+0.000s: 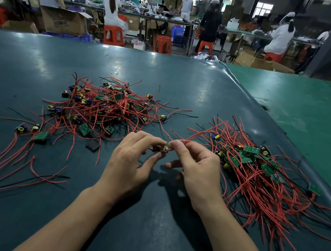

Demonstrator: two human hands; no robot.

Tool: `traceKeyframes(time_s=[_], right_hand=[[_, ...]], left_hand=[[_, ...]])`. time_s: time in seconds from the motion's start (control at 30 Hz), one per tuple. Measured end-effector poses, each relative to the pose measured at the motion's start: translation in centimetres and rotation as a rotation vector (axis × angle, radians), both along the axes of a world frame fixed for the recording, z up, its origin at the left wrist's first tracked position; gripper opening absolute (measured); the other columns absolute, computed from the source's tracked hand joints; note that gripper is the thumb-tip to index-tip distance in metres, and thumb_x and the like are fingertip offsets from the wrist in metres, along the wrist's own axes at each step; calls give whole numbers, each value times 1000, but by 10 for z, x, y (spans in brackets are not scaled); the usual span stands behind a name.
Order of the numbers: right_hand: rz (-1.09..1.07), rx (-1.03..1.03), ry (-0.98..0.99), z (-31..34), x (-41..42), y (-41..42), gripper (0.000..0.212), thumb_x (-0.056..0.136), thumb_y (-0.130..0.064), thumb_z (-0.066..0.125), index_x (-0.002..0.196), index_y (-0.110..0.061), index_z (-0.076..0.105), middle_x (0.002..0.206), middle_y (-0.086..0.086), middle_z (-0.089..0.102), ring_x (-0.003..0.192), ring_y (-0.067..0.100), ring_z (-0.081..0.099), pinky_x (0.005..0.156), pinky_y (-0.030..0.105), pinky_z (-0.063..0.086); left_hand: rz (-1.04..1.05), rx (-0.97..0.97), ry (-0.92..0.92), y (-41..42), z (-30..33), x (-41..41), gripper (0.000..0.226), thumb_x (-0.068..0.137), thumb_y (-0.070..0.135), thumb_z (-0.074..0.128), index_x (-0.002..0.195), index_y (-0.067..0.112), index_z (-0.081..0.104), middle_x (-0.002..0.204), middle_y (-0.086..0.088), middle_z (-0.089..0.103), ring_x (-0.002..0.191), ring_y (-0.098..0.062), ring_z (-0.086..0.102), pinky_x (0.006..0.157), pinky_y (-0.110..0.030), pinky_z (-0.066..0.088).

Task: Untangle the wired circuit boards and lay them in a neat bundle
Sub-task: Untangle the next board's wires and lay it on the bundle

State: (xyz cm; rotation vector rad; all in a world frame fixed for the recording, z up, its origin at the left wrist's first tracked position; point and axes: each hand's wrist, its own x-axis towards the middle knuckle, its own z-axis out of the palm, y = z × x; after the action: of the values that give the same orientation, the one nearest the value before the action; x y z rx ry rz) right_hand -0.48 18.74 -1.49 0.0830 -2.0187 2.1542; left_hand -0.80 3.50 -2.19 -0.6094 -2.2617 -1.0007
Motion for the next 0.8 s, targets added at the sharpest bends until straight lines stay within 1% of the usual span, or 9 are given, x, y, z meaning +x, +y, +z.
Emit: traceKeyframes(time_s=[0.13, 0.33, 0.4, 0.47, 0.5, 0.6, 0.67, 0.73, 0.8], right_hand=[[-5, -11, 11, 1, -2, 1, 13, 90, -18, 70, 80, -11, 74, 84, 10, 73, 52, 16, 65, 41, 16, 38], [16, 28, 53, 2, 0, 0, 6, 86, -15, 73, 81, -15, 76, 79, 5, 73, 56, 19, 69, 38, 21, 41], [8, -37, 92, 4, 0, -1, 7, 88, -10, 71, 83, -13, 76, 81, 5, 74, 62, 20, 71, 40, 22, 45], [18, -154, 126, 6, 0, 0, 11, 90, -3, 65, 86, -9, 74, 81, 5, 74, 74, 21, 73, 49, 23, 52], [37, -198, 139, 6, 0, 1, 14, 92, -1, 62, 87, -8, 73, 82, 6, 75, 78, 22, 74, 55, 24, 55], [117, -241, 177, 6, 1, 1, 19, 93, 0, 59, 85, -9, 73, 86, 8, 75, 86, 22, 72, 71, 27, 56], [188, -253, 168, 7, 2, 0, 20, 90, -5, 61, 80, -15, 75, 86, 8, 75, 87, 23, 71, 78, 29, 56], [248, -258, 132, 7, 3, 0, 21, 87, -8, 60, 78, -18, 76, 85, 6, 74, 86, 22, 71, 77, 28, 55], [246, -273, 109, 7, 3, 0, 23, 92, -3, 59, 80, -16, 74, 86, 6, 74, 87, 19, 70, 73, 26, 55]], left_hand=[[3, -4, -19, 1, 0, 0, 20, 84, 15, 65, 103, 13, 70, 97, 5, 62, 88, -13, 55, 75, -19, 41], [65, 46, -58, 1, -2, -1, 15, 87, 13, 68, 101, 17, 66, 99, 6, 58, 83, -8, 54, 72, -14, 41], [124, 231, -128, 3, -2, -1, 14, 86, 15, 72, 96, 19, 63, 93, 5, 60, 73, -9, 56, 64, -16, 44], [114, 494, -218, 4, -1, -3, 12, 87, 24, 70, 88, 16, 61, 75, 3, 62, 59, -11, 55, 56, -22, 45], [78, 573, -281, 4, 0, -3, 19, 88, 31, 66, 83, 14, 60, 66, -1, 62, 52, -13, 53, 51, -25, 44], [-108, 668, -502, 8, -1, 2, 51, 93, 50, 54, 68, 7, 63, 49, -13, 58, 33, -20, 46, 35, -18, 35], [-165, 699, -572, 10, 1, 5, 63, 89, 57, 49, 63, 2, 63, 48, -18, 58, 30, -22, 46, 34, -18, 35], [-175, 723, -562, 10, 5, 3, 61, 86, 55, 55, 56, 3, 60, 48, -15, 58, 31, -19, 45, 36, -18, 34], [-222, 781, -535, 9, 6, 2, 38, 83, 41, 61, 63, 8, 62, 52, -11, 60, 32, -16, 46, 37, -17, 34]])
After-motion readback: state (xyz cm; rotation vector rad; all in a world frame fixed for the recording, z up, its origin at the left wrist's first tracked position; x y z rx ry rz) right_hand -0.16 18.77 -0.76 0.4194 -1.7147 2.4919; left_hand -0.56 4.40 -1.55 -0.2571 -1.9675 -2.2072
